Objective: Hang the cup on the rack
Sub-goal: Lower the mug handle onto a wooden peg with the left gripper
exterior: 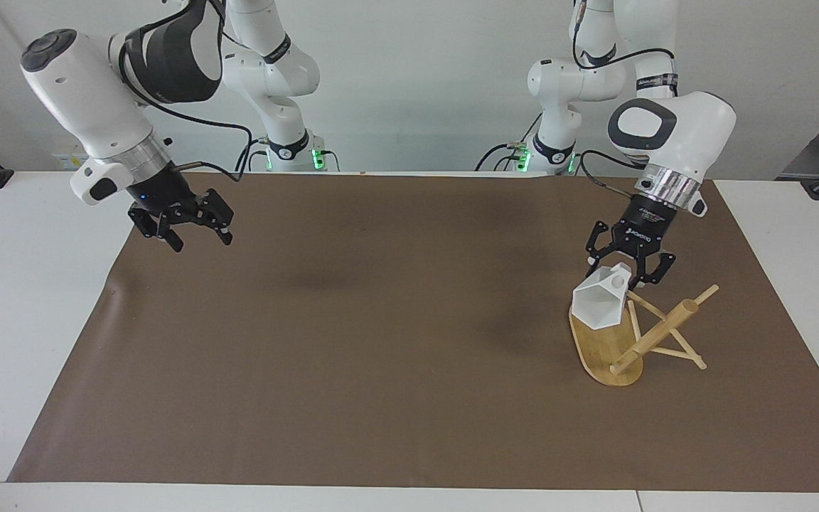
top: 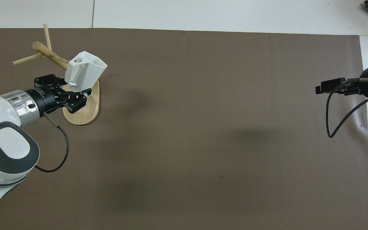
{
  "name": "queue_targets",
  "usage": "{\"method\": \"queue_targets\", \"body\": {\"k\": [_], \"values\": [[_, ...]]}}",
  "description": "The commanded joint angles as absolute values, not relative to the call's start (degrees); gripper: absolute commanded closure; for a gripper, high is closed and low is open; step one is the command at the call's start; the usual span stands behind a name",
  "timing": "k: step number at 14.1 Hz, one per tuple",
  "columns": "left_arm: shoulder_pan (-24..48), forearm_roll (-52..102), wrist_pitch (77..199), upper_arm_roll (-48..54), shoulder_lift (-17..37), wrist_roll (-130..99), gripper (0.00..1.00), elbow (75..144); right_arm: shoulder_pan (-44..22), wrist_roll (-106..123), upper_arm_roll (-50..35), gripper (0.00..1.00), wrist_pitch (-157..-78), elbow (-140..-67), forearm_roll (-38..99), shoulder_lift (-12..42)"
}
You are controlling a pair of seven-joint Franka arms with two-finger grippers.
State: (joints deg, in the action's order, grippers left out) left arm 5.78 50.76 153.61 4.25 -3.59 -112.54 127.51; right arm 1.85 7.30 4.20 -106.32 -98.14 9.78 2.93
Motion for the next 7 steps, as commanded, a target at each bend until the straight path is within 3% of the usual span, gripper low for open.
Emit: {"method": "queue_targets", "body": {"k": [1, 7], "values": [[6.4, 50.0, 154.9, 3.7, -2.5, -113.3, 1.0, 126.4, 1.8, 10.4, 5.2, 0.0, -106.6, -98.4, 7.7, 2.2], [5.5, 50.1, 155.0, 3.5, -1.2, -114.0, 1.0, 125.2, 1.8, 11.4, 6.3, 0.0, -108.1, -96.8, 6.5, 1.2]]}}
